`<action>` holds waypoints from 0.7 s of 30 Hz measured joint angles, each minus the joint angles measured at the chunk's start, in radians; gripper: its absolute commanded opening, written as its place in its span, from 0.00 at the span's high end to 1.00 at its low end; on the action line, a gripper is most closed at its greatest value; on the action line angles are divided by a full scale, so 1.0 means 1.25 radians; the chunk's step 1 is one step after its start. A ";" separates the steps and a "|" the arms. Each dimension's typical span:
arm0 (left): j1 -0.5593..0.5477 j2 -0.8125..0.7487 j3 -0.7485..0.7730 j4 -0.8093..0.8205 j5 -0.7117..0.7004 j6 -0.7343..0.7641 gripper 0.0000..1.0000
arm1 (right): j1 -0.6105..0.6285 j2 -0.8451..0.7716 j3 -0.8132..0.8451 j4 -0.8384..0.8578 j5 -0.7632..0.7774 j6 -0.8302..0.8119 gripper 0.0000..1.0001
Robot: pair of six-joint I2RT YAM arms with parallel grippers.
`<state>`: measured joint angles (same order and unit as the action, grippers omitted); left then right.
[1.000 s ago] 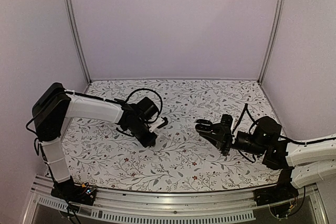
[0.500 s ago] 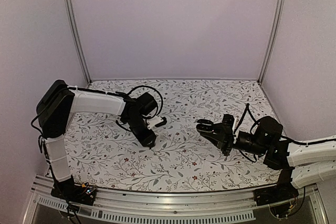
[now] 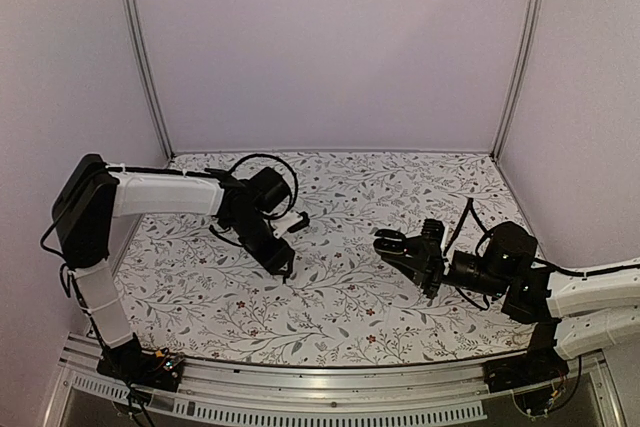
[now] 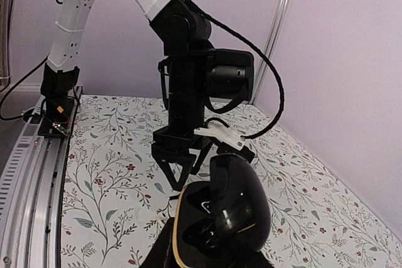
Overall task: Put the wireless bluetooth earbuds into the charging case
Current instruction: Pick up the right earbud from the center of the board.
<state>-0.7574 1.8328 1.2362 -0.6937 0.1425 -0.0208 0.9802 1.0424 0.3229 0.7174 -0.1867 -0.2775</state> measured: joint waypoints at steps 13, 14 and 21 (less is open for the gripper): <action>-0.027 0.070 -0.007 0.004 -0.040 -0.030 0.41 | -0.006 0.007 0.000 -0.012 -0.002 0.000 1.00; -0.027 0.070 -0.006 0.007 -0.044 -0.032 0.41 | -0.006 0.007 0.000 -0.012 -0.002 0.000 1.00; -0.027 0.074 -0.006 0.007 -0.094 -0.035 0.47 | -0.010 0.007 0.000 -0.012 -0.002 0.000 1.00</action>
<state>-0.7906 1.9247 1.2282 -0.6846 0.0250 -0.0650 0.9680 1.0512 0.3233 0.7025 -0.1894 -0.2771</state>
